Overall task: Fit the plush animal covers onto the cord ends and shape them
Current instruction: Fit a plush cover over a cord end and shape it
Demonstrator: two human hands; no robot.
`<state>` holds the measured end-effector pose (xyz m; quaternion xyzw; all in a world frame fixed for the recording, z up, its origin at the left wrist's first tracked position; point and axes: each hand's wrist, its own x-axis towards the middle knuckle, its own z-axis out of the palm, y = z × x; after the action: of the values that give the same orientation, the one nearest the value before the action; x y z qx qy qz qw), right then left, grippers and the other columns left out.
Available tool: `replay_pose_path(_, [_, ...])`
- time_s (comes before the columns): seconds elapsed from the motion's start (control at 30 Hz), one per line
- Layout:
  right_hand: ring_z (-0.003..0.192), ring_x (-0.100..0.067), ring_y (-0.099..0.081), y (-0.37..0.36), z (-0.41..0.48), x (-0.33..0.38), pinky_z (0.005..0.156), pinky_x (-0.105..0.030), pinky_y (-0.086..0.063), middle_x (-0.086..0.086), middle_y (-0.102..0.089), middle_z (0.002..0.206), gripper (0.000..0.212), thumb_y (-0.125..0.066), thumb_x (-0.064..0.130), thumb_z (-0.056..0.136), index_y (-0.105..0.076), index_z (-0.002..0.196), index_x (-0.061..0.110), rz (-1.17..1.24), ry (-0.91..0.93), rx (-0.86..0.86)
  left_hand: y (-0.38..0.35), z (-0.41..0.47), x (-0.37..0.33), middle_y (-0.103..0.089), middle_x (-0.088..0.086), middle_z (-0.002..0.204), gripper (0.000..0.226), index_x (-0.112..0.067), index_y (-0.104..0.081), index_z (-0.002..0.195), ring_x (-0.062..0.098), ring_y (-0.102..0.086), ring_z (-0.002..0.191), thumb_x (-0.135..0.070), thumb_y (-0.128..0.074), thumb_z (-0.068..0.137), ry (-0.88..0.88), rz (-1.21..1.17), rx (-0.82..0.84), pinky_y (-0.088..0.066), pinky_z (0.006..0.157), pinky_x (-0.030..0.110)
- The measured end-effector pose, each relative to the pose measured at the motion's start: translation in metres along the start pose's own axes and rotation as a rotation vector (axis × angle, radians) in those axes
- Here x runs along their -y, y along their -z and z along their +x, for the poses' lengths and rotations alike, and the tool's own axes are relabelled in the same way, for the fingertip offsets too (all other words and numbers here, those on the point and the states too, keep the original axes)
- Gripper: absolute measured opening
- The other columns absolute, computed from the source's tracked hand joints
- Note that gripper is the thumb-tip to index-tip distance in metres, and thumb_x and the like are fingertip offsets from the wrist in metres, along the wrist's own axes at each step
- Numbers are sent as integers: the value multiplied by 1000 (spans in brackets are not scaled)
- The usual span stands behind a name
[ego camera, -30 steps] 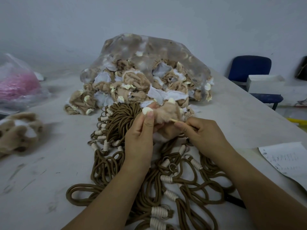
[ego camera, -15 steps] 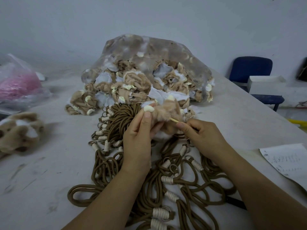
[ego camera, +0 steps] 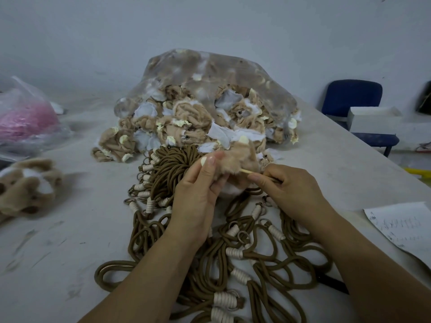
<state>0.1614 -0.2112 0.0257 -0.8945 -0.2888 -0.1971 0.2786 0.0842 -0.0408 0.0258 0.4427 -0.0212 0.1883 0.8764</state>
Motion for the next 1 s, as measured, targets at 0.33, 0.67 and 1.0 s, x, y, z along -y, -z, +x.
replay_pose_path(0.33, [53,-11,-48,-4,-3,0,53,-33,-37,1,-52,60,54,-43,70,79,-46,56,21,229,-89,46,-3,1,0,-72,3,113,22,-20,-78,94,15,-67,108,-27,-62,81,-33,-99,-57,-55,81,21])
replay_pose_path(0.67, [56,-9,-53,1,-1,7,53,-33,-40,8,-58,63,56,-40,74,76,-56,59,23,189,-38,40,0,1,3,-74,10,106,26,-11,-76,95,17,-69,103,-28,-59,84,16,-79,51,-55,82,23])
replay_pose_path(1.0, [63,-10,-53,2,-2,12,55,-29,-39,4,-54,54,60,-37,73,77,-58,61,19,152,12,11,4,0,5,-73,10,108,29,-15,-76,99,20,-68,106,-29,-51,93,-36,53,130,-54,83,24])
